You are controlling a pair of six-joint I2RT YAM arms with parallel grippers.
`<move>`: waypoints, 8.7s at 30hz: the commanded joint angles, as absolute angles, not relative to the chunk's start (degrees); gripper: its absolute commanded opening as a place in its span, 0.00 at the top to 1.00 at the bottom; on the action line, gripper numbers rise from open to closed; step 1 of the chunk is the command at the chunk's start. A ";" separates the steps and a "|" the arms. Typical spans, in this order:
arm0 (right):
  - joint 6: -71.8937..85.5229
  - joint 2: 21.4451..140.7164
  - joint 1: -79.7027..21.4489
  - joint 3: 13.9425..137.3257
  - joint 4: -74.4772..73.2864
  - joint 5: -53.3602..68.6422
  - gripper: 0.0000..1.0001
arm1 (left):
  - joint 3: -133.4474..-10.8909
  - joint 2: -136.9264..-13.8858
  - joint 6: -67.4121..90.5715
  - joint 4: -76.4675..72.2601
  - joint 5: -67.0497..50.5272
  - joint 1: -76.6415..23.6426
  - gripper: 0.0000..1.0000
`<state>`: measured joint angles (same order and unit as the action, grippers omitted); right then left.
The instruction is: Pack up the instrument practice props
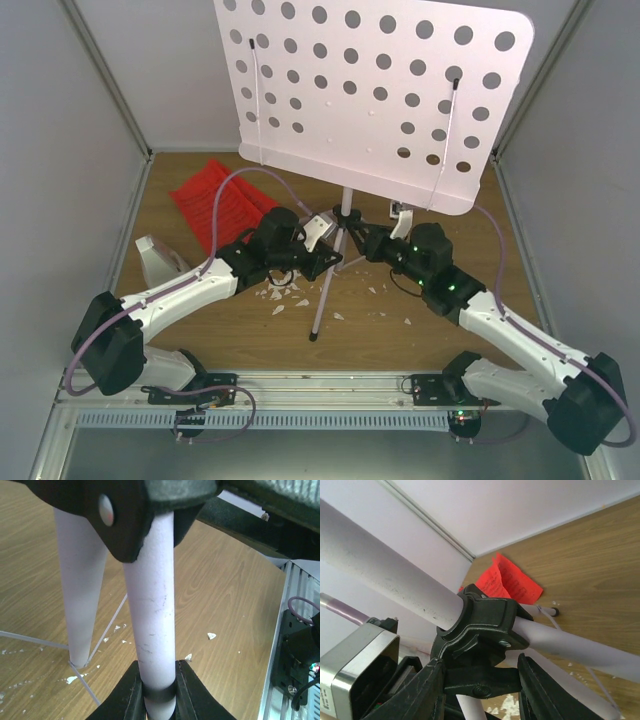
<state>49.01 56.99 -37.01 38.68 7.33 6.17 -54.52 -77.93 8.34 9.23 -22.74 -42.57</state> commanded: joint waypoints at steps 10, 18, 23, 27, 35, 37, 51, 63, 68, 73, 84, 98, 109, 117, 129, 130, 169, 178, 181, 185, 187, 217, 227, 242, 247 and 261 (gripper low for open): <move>39.81 54.69 -36.77 43.42 0.27 0.25 0.38 | -55.72 -77.12 4.27 8.82 -23.77 -43.51 1.00; 59.85 44.93 -36.81 31.43 9.61 4.24 0.27 | -55.72 -77.17 4.25 8.85 -23.91 -43.59 1.00; 73.58 48.48 -36.82 26.16 21.95 10.99 0.27 | -55.72 -77.08 4.22 8.88 -23.74 -43.75 1.00; 78.72 52.67 -36.83 26.18 26.01 12.79 0.28 | -55.71 -77.08 4.26 8.87 -23.74 -44.02 1.00; 81.83 53.61 -36.80 26.48 27.86 10.28 0.34 | -55.81 -77.08 4.16 8.89 -23.58 -44.47 1.00; 81.82 53.21 -36.80 26.79 27.40 9.39 0.34 | -55.81 -76.92 4.19 8.96 -23.54 -44.47 1.00; 80.77 53.96 -36.81 30.17 26.17 5.24 0.46 | -55.80 -77.17 4.11 8.96 -23.38 -44.47 1.00; 79.67 55.75 -36.76 31.87 26.11 5.36 0.64 | -55.72 -77.43 4.05 9.03 -23.19 -44.56 1.00; 79.63 56.93 -36.80 31.99 26.97 5.51 0.65 | -55.72 -77.68 3.97 9.05 -22.98 -44.65 1.00; 79.63 57.74 -36.83 31.84 27.45 5.80 0.69 | -55.81 -77.80 4.02 9.13 -23.25 -44.69 1.00; 76.51 55.49 -36.80 30.57 25.36 3.12 0.87 | -55.78 -77.57 3.94 9.15 -23.13 -44.73 1.00; 69.72 53.05 -36.73 30.50 20.41 0.09 0.74 | -55.90 -77.70 3.94 9.24 -23.09 -44.82 1.00; 64.54 53.30 -36.74 33.89 16.01 -1.05 0.67 | -55.90 -77.69 3.92 9.26 -23.28 -44.99 1.00; 61.15 58.06 -36.71 37.35 15.85 5.57 0.77 | -55.90 -77.69 3.79 9.32 -23.06 -45.00 1.00; 62.34 56.36 -36.74 35.13 15.06 5.06 0.73 | -55.85 -77.61 3.82 9.36 -23.15 -45.09 1.00; 62.39 56.14 -36.72 35.03 14.92 5.02 0.73 | -55.87 -77.61 3.79 9.40 -23.16 -45.09 1.00; 65.07 54.98 -36.78 31.73 15.79 6.72 0.81 | -55.99 -77.72 3.74 9.42 -22.88 -45.35 1.00; 59.00 55.19 -36.82 31.70 15.15 5.75 0.99 | -55.90 -77.56 3.72 9.43 -22.87 -45.35 1.00; 52.15 55.15 -36.78 32.56 13.23 5.32 1.00 | -55.90 -77.53 3.74 9.40 -22.81 -45.45 1.00; 39.08 54.74 -36.96 34.05 10.56 5.01 0.99 | -55.90 -77.67 3.78 9.35 -22.89 -45.44 1.00; 32.26 54.71 -36.96 35.05 8.90 4.91 0.99 | -55.89 -77.78 3.84 9.36 -22.99 -45.44 1.00; 9.99 34.84 -36.47 29.61 9.04 -2.19 0.25 | -55.72 -77.01 3.88 9.44 -22.63 -46.40 1.00; 24.84 43.86 -14.86 30.95 26.72 39.16 0.26 | -55.72 -76.69 3.75 9.52 -22.23 -47.06 1.00; 30.88 63.93 -15.64 47.88 42.46 56.80 0.36 | -55.90 -77.51 3.47 9.66 -22.12 -47.11 1.00; 28.65 66.97 -15.98 51.24 40.97 57.67 0.41 | -55.90 -77.45 3.45 9.69 -21.90 -47.11 1.00; 22.84 72.26 -19.14 57.71 32.28 59.68 0.56 | -55.90 -77.67 3.39 9.75 -22.13 -47.20 1.00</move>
